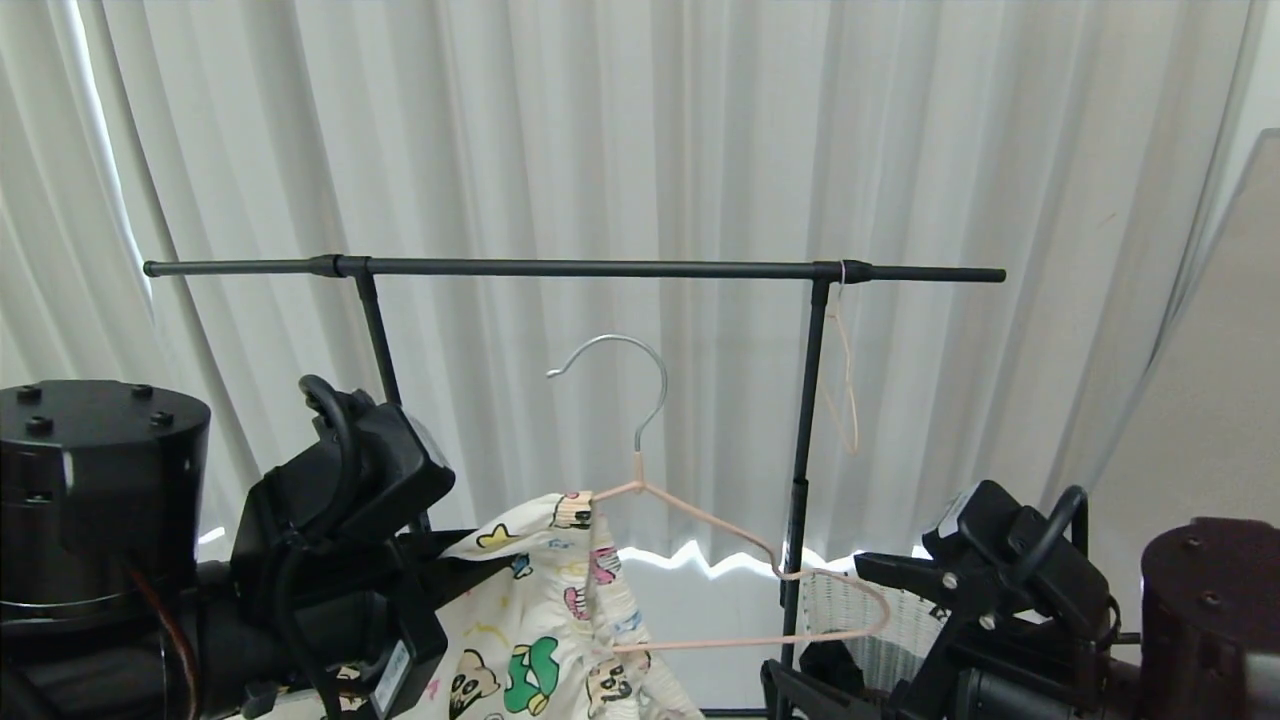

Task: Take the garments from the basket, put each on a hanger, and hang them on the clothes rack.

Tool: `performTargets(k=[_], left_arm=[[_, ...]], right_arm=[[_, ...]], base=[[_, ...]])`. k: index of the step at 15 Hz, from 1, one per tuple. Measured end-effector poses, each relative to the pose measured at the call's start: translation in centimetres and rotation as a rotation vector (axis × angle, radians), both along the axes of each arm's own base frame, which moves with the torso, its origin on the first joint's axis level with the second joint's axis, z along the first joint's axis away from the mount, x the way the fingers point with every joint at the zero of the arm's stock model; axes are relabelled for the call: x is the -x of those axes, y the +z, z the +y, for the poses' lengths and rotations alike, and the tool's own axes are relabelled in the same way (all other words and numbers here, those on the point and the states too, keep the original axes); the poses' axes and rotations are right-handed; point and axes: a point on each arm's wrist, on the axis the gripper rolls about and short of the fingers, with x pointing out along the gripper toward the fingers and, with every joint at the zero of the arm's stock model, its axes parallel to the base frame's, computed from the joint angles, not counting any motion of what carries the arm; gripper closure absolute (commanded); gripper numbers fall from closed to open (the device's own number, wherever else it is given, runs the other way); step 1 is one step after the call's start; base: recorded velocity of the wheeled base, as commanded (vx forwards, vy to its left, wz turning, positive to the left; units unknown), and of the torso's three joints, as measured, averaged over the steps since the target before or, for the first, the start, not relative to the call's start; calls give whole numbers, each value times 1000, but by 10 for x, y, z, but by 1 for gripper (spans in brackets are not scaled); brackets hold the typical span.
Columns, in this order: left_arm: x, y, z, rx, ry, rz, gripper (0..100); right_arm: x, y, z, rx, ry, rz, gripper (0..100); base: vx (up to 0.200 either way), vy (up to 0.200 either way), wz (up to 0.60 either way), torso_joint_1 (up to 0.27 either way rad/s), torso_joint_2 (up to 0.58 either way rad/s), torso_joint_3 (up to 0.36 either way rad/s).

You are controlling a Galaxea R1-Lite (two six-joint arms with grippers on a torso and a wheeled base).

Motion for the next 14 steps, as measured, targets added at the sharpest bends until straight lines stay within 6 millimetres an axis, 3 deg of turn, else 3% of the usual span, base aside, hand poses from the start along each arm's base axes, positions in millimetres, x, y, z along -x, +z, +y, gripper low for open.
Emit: performTargets(k=[5, 9, 14], left_arm=[[-5, -3, 3, -25, 93, 0, 100], [-15, 22, 2, 115, 162, -27, 100], [-9, 47, -10, 177, 95, -91, 100]], right_arm=[[-5, 2, -6, -4, -24, -13, 0], [-9, -2, -3, 4, -38, 12, 0], [-30, 14, 26, -153, -113, 94, 0]], base=[[0, 0, 0, 0, 0, 0], [0, 0, 0, 0, 0, 0], [0, 0, 0, 0, 0, 0]])
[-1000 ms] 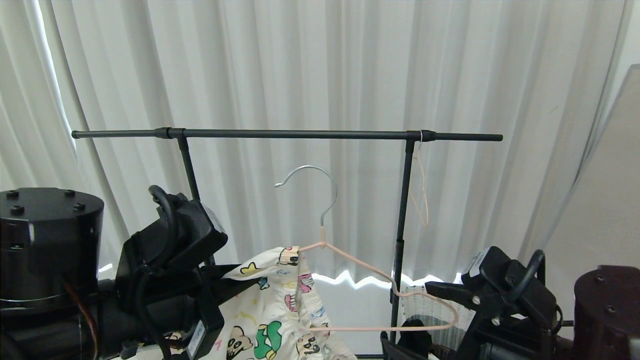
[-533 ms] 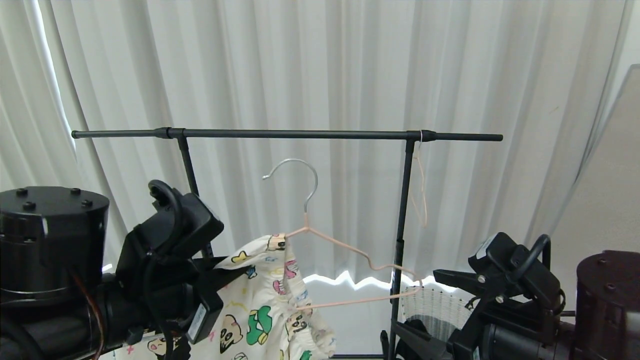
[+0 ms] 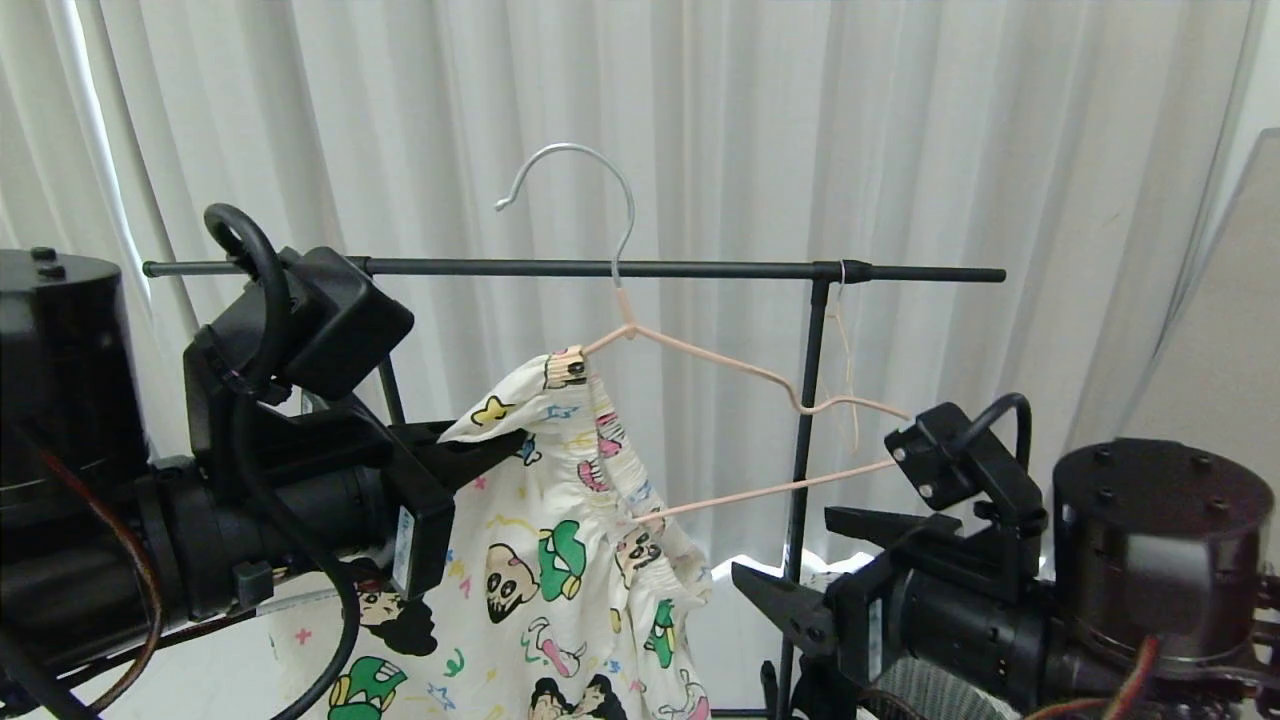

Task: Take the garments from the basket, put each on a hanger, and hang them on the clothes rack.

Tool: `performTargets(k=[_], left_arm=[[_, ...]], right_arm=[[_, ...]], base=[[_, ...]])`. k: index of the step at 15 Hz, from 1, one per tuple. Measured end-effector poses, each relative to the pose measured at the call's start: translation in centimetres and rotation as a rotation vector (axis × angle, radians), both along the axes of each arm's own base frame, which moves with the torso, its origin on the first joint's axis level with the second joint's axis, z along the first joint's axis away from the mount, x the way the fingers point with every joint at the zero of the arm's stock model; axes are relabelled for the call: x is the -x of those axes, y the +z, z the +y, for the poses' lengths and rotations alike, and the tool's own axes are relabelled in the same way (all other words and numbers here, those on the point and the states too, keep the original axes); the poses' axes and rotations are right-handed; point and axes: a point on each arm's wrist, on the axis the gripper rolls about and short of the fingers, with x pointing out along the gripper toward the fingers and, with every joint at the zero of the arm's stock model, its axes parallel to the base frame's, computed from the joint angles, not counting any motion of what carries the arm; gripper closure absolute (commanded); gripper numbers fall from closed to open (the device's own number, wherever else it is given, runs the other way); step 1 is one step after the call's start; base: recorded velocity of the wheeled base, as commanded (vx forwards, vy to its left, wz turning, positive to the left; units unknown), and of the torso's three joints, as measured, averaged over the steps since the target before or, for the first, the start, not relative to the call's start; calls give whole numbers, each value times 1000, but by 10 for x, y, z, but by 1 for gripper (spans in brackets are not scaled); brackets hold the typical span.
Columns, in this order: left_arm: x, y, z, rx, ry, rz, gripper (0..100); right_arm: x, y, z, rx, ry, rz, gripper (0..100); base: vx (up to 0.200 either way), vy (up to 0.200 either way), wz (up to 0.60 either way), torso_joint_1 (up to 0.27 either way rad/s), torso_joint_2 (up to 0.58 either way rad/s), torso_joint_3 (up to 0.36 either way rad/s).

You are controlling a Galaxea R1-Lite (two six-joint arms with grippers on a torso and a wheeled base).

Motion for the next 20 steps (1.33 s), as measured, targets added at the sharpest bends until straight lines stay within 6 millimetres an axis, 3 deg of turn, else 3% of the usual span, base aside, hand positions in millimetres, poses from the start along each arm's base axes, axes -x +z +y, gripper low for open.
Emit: performTargets(k=[4, 9, 15, 20], left_arm=[[2, 8, -5, 31, -28, -48, 100], [1, 18, -6, 54, -28, -77, 100], [-3, 25, -5, 61, -10, -98, 100], [-7, 8, 3, 1, 44, -76, 100]], right_arm=[[-10, 1, 30, -23, 13, 10, 0], [-7, -16, 37, 39, -12, 24, 0], [-7, -39, 17, 147, -107, 38, 0], [-26, -43, -31, 239, -249, 9, 0]], base=[[0, 0, 0, 0, 0, 0], [0, 0, 0, 0, 0, 0], [0, 0, 0, 0, 0, 0], [0, 0, 0, 0, 0, 0]])
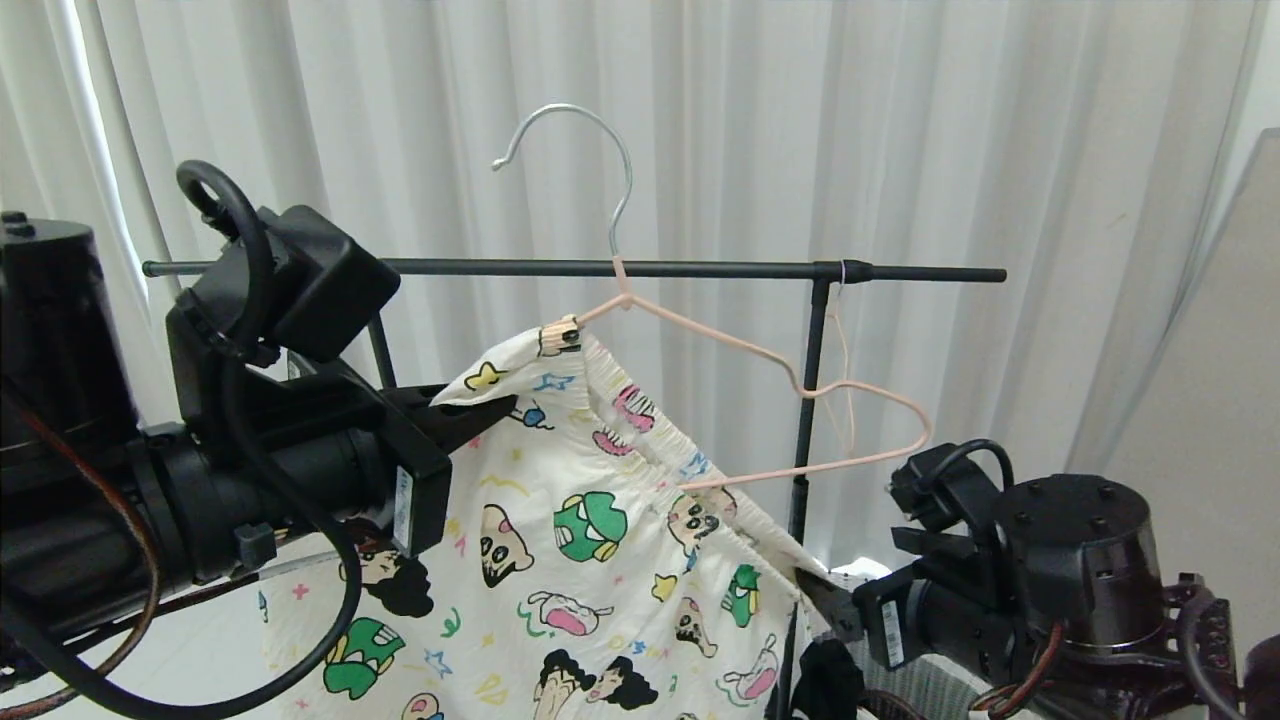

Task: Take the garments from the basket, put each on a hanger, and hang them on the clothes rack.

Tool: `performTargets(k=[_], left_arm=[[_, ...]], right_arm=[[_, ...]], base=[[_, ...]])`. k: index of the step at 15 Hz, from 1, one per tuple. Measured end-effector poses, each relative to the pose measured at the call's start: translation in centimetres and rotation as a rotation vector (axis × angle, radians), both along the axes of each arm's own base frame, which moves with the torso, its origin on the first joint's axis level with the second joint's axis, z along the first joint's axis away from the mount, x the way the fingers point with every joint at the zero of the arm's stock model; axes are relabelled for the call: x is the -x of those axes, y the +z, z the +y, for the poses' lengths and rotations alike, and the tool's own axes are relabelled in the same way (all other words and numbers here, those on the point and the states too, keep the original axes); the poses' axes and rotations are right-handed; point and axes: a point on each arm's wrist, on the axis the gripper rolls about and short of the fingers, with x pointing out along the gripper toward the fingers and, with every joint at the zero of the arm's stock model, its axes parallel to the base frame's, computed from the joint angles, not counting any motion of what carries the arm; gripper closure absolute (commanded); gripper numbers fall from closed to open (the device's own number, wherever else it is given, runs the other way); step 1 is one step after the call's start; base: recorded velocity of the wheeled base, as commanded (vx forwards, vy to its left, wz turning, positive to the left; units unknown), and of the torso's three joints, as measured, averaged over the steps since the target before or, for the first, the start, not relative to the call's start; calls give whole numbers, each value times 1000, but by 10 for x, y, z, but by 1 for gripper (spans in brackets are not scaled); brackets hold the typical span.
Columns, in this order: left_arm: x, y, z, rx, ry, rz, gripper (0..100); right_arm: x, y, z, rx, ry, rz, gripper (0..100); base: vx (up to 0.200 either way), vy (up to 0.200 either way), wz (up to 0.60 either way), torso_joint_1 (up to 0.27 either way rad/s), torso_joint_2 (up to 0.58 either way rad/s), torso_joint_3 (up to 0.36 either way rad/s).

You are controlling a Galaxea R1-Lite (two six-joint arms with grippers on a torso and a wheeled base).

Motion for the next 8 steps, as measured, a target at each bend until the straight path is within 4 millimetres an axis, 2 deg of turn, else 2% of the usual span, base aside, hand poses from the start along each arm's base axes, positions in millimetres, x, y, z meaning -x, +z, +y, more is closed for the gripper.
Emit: performTargets(k=[4, 8], left_arm=[[2, -20, 8, -87, -1, -46, 100], [11, -47, 17, -153, 1, -20, 100]], right_arm=[[-7, 5, -29, 13, -91, -22, 0], [-9, 11, -41, 14, -116, -49, 0]], base=[[0, 0, 0, 0, 0, 0], [0, 0, 0, 0, 0, 0]])
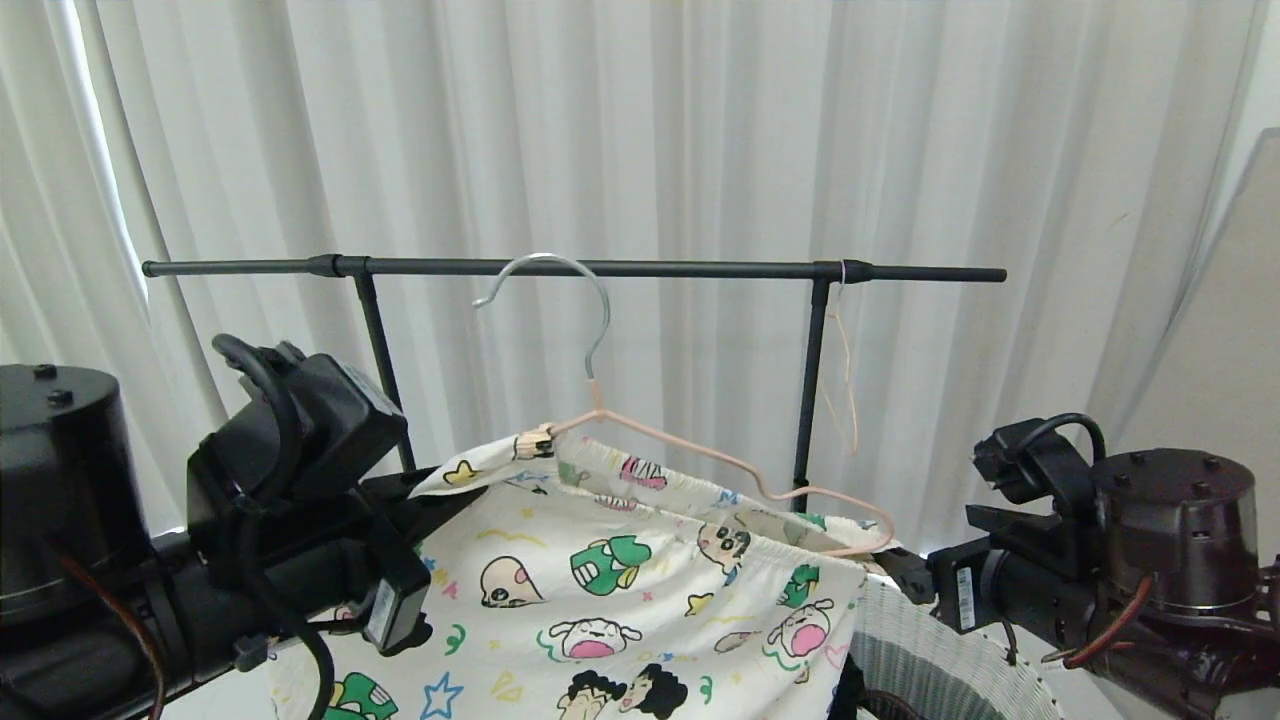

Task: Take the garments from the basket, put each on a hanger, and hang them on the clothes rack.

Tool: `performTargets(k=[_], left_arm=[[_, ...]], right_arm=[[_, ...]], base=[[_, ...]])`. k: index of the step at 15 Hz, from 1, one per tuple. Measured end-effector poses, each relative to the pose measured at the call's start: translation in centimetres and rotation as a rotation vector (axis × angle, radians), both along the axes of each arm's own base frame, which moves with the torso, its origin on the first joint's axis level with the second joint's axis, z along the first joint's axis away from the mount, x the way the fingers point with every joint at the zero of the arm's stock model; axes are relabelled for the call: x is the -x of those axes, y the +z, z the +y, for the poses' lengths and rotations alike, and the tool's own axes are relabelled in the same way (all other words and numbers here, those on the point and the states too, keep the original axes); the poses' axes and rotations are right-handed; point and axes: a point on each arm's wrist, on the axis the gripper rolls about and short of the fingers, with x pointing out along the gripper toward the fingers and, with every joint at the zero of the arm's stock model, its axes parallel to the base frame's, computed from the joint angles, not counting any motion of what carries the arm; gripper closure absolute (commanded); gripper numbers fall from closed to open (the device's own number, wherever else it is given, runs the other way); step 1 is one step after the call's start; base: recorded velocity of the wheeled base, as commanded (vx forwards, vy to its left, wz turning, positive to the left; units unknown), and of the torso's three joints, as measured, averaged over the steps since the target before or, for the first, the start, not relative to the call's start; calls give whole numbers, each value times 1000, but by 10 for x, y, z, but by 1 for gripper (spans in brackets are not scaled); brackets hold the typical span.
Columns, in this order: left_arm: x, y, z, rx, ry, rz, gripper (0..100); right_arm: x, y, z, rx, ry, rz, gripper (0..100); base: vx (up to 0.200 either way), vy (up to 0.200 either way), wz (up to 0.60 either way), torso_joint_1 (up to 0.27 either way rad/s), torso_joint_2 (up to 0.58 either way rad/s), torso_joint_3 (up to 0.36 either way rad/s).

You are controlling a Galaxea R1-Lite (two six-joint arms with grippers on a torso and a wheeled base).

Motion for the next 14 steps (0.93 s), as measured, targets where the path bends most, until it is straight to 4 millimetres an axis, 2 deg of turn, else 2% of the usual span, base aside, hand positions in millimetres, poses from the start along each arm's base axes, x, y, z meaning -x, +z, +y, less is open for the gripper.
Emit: performTargets(k=[4, 9, 12, 14], left_arm=[[10, -26, 7, -108, -21, 37, 100], [4, -23, 19, -68, 66, 49, 100], [3, -25, 20, -77, 81, 57, 100], [-2, -26, 19, -82, 112, 66, 100]], right_arm=[[0, 7, -5, 10, 44, -28, 0], [-4, 11, -15, 22, 48, -45, 0], [-4, 18, -13, 53, 125, -86, 0], [7, 24, -4, 91, 252, -96, 0]], base=[[0, 0, 0, 0, 0, 0], [0, 0, 0, 0, 0, 0], [0, 0, 0, 0, 0, 0], [0, 0, 0, 0, 0, 0]])
